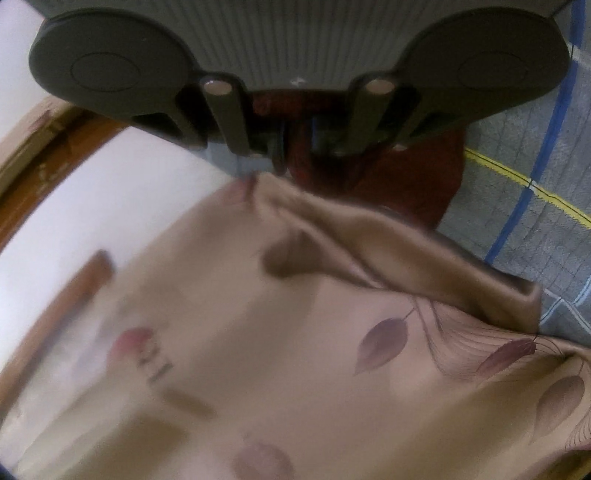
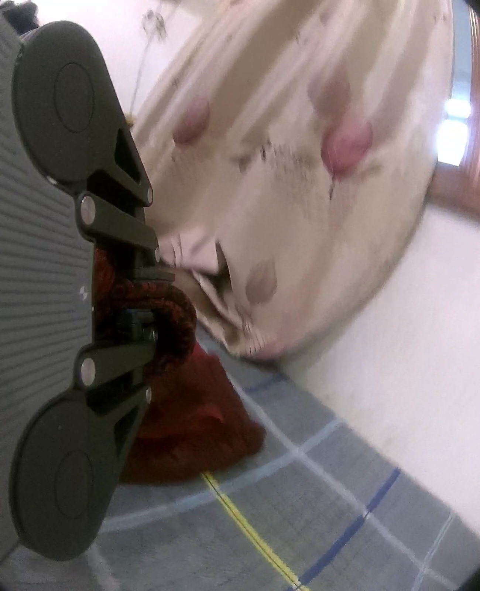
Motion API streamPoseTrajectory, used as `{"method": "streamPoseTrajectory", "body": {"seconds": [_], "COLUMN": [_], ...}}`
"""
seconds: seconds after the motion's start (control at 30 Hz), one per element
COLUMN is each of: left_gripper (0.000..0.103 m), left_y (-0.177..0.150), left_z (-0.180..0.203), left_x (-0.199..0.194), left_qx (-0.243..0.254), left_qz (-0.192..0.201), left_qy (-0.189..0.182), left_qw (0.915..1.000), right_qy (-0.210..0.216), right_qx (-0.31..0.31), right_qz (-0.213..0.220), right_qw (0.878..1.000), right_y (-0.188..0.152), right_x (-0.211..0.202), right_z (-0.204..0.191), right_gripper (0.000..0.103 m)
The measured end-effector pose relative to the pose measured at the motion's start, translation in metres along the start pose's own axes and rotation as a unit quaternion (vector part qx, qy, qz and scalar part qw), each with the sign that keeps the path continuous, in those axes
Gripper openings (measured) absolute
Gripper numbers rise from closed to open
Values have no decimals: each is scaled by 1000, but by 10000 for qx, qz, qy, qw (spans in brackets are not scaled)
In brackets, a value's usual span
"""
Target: Fold small clothes
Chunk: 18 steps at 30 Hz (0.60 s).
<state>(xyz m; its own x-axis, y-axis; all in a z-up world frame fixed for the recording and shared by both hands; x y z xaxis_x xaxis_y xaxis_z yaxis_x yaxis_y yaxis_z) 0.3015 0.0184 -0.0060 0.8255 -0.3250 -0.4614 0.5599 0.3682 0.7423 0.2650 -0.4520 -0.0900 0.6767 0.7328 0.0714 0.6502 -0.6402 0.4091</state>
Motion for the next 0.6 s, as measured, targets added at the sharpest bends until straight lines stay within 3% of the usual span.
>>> {"method": "streamPoseTrajectory", "body": {"seconds": [0.03, 0.07, 0.1, 0.13, 0.17, 0.27, 0.37, 0.5, 0.6], "left_gripper": [23, 45, 76, 90, 101, 102, 102, 102, 102], "left_y": [0, 0, 2, 5, 9, 22, 29, 19, -2], "left_z": [-3, -5, -8, -10, -13, -13, -10, -5, -11], "left_x": [8, 14, 19, 20, 18, 9, 3, -7, -23], "left_qx": [-63, -131, -206, -324, -428, -574, -544, -182, 275], "left_qz": [-95, -157, -143, -7, 198, 734, 891, 734, 621], "left_qy": [92, 180, 237, 345, 499, 490, 390, 502, 666], "left_qw": [9999, 9996, 9994, 9989, 9976, 9944, 9938, 9959, 9955], "right_qy": [-23, -20, 16, 85, 198, 589, 646, 1, -569], "right_qx": [100, 202, 260, 286, 303, 480, 138, -809, -1505], "right_qz": [40, 110, 270, 502, 775, 1321, 1174, 738, 398], "right_qw": [9999, 9997, 9993, 9983, 9963, 9883, 9909, 9940, 9862], "right_y": [3, 7, 11, 16, 22, 32, 24, 0, -29], "right_x": [5, 9, 10, 8, 3, -11, -16, -22, -34], "right_z": [9, 17, 21, 23, 23, 22, 8, -11, -19], "right_gripper": [26, 42, 68, 81, 102, 103, 103, 103, 100]}}
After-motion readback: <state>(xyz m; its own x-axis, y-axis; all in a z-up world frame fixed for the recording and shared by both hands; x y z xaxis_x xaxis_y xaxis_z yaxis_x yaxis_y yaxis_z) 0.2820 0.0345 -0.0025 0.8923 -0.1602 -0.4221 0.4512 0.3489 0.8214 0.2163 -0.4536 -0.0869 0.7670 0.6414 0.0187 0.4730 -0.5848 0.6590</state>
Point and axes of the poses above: each gripper's, at about its wrist camera, not at the fingertips, and x roughly the way its jaws point, z to its right, y to its top, the point moved 8 cm from there along x, roughly the way its jaws point, and after that the axes turned 12 degrees about y, right-handed, at the moved point
